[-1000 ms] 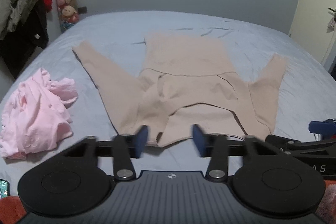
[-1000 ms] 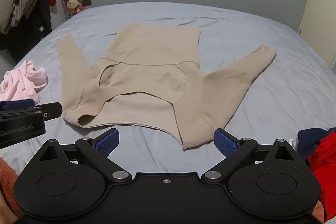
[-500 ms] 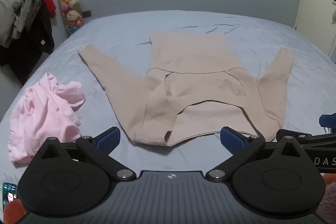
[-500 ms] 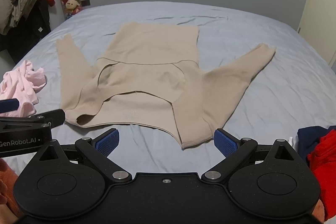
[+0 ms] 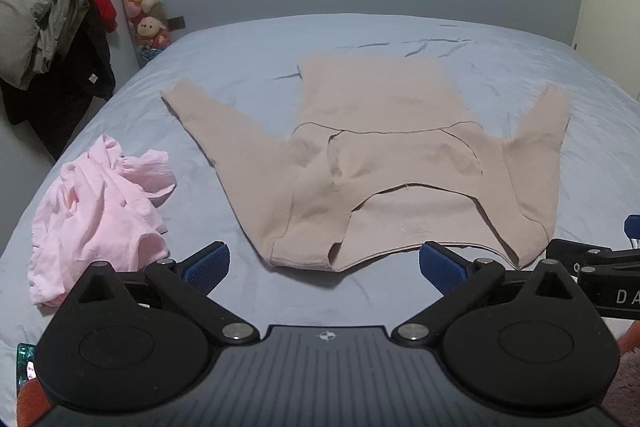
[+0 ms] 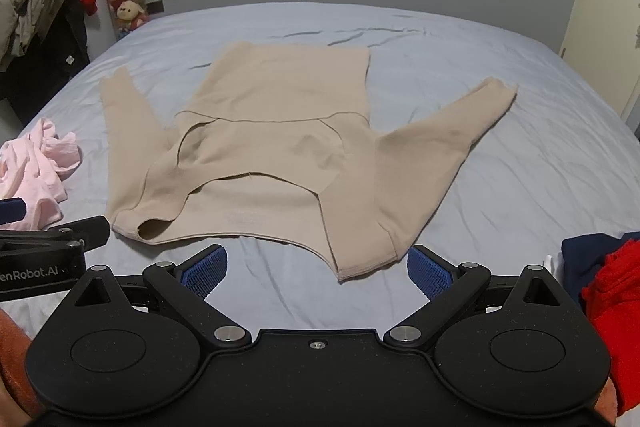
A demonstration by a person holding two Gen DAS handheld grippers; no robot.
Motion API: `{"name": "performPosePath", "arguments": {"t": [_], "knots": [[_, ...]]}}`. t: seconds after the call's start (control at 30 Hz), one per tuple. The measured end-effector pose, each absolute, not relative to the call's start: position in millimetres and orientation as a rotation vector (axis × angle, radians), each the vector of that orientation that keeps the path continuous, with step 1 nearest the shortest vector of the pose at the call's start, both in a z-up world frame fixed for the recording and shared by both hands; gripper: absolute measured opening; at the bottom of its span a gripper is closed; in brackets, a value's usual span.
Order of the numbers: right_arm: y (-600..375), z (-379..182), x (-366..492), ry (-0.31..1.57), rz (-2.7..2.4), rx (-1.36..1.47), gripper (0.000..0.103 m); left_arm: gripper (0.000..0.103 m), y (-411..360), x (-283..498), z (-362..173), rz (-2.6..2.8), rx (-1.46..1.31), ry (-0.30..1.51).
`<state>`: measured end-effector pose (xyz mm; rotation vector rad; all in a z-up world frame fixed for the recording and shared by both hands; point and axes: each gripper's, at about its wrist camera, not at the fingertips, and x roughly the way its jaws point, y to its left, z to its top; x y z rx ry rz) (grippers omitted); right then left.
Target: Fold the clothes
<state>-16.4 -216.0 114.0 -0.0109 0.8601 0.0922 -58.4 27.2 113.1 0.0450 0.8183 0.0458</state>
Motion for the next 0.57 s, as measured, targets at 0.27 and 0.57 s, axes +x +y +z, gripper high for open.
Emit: {"name": "performPosePath", "arguments": {"t": [0.27,0.57], "knots": [[-218.2,114.0,-17.2,0.858,0.091,-0.010,0.096,0.102,25.7,-60.4,114.9,0.053,0.061,0.815],[-218.5,111.3,-16.1,0.862,0.090,-0.011,0.096,0.102,25.6,-62.2,114.4,0.078,0.083,0.793]]}}
